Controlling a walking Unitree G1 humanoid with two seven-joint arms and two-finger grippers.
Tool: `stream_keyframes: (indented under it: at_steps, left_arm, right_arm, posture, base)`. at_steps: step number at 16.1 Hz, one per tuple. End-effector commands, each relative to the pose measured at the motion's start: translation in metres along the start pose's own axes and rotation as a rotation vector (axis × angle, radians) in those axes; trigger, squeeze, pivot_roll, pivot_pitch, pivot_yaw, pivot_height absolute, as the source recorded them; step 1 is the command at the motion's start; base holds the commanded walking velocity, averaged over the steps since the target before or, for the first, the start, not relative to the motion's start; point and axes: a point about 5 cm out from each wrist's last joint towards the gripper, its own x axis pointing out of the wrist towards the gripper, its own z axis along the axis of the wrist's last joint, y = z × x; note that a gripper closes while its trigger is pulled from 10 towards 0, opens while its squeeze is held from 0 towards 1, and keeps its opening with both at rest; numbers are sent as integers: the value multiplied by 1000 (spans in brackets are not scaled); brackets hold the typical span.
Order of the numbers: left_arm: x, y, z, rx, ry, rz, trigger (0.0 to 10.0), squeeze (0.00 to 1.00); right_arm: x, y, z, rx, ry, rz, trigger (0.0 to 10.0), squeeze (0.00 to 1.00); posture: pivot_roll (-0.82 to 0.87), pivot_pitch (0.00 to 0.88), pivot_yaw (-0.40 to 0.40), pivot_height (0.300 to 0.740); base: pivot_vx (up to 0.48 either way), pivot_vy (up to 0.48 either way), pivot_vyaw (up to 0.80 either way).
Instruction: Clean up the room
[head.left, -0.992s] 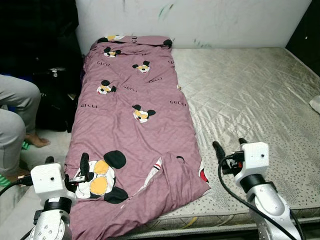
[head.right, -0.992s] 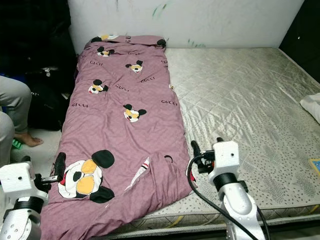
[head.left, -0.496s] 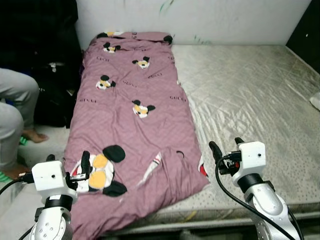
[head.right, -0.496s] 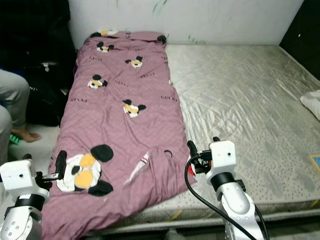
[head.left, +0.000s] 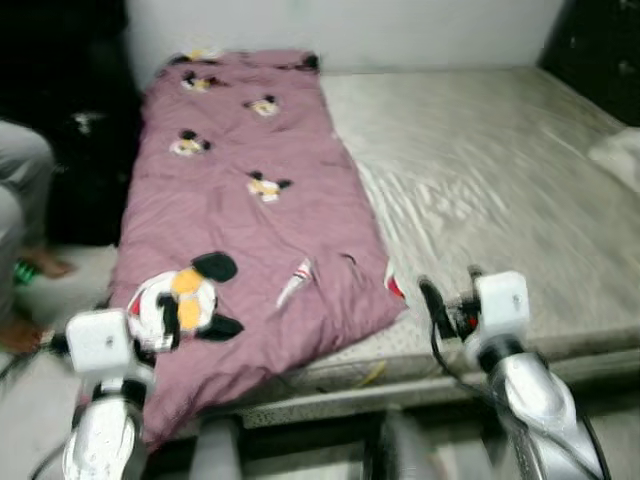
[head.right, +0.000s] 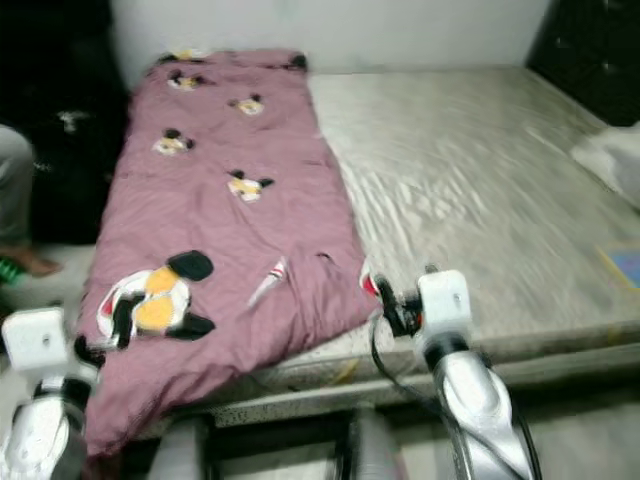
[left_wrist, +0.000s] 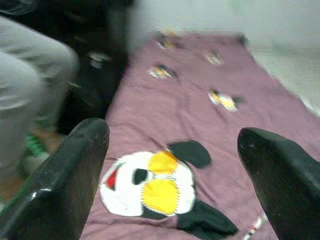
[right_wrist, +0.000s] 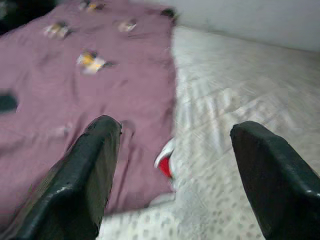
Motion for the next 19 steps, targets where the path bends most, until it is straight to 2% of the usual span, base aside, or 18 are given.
stream_keyframes:
  at_steps: [1, 6, 7, 8, 17, 19]
  left_arm:
    - [-8, 6, -14, 6, 69, 35, 10000, 0]
    - [-7, 5, -13, 4, 70, 36, 10000, 0]
    - [-8, 4, -13, 3, 71, 34, 10000, 0]
    - [-8, 4, -14, 1, 73, 32, 10000, 0]
    - [-7, 1, -14, -12, 76, 18, 10000, 0]
    - [-6, 1, -14, -13, 77, 15, 10000, 0]
  right_arm:
    - [9, 1, 7, -13, -24, 21, 10000, 0]
    - [13, 5, 9, -38, -40, 55, 10000, 0]
    - [13, 8, 9, -41, -41, 71, 10000, 0]
    - [13, 9, 9, -28, -45, 76, 10000, 0]
    - [14, 11, 8, 15, -47, 85, 10000, 0]
    - [14, 12, 8, 18, -51, 90, 10000, 0]
  posture:
    - [14, 112, -38, 621]
    - [14, 113, -39, 621]
    - [13, 114, -38, 621]
    - [13, 115, -38, 621]
    - [13, 120, -40, 621]
    - [13, 119, -39, 606]
  base:
    - [0, 0, 0]
    - [0, 0, 0]
    - [0, 0, 800]
    - [0, 0, 788]
    - [0, 0, 0]
    - [0, 0, 0]
